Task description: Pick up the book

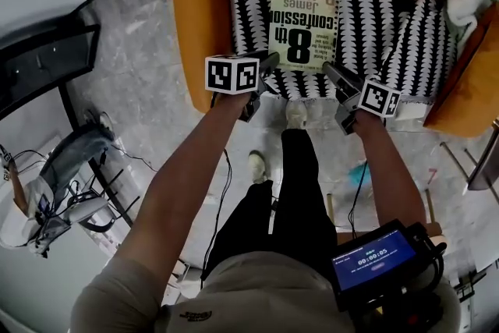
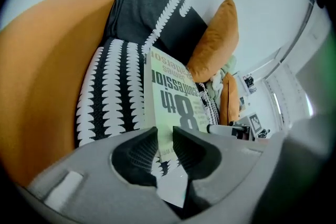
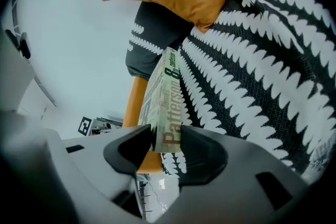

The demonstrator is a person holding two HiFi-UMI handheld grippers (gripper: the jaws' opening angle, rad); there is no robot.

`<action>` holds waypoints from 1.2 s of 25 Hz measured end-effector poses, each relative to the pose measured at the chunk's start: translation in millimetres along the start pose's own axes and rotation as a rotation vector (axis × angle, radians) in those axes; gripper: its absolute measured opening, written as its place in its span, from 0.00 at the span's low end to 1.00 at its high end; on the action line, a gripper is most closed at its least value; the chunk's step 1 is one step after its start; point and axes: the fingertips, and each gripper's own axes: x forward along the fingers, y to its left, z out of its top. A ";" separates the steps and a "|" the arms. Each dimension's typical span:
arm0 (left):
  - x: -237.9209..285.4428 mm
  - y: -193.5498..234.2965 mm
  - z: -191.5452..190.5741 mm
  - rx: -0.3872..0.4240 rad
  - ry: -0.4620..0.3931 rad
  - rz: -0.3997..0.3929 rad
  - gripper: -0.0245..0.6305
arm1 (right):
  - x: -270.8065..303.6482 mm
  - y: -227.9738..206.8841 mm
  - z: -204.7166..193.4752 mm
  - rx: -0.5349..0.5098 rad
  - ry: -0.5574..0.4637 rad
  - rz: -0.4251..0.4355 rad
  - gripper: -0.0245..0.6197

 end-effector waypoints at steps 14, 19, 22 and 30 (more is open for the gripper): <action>-18.5 -10.0 7.6 0.027 -0.075 -0.045 0.18 | -9.0 22.4 7.4 -0.018 -0.051 -0.002 0.32; -25.1 -12.6 9.3 0.039 -0.096 -0.056 0.18 | -12.5 31.5 6.7 -0.008 -0.065 -0.011 0.31; -29.5 -15.1 11.3 0.040 -0.120 -0.059 0.18 | -15.3 37.9 9.5 -0.015 -0.085 -0.011 0.31; -26.5 -12.4 10.8 0.059 -0.130 -0.050 0.18 | -12.3 32.1 6.7 0.009 -0.094 0.006 0.31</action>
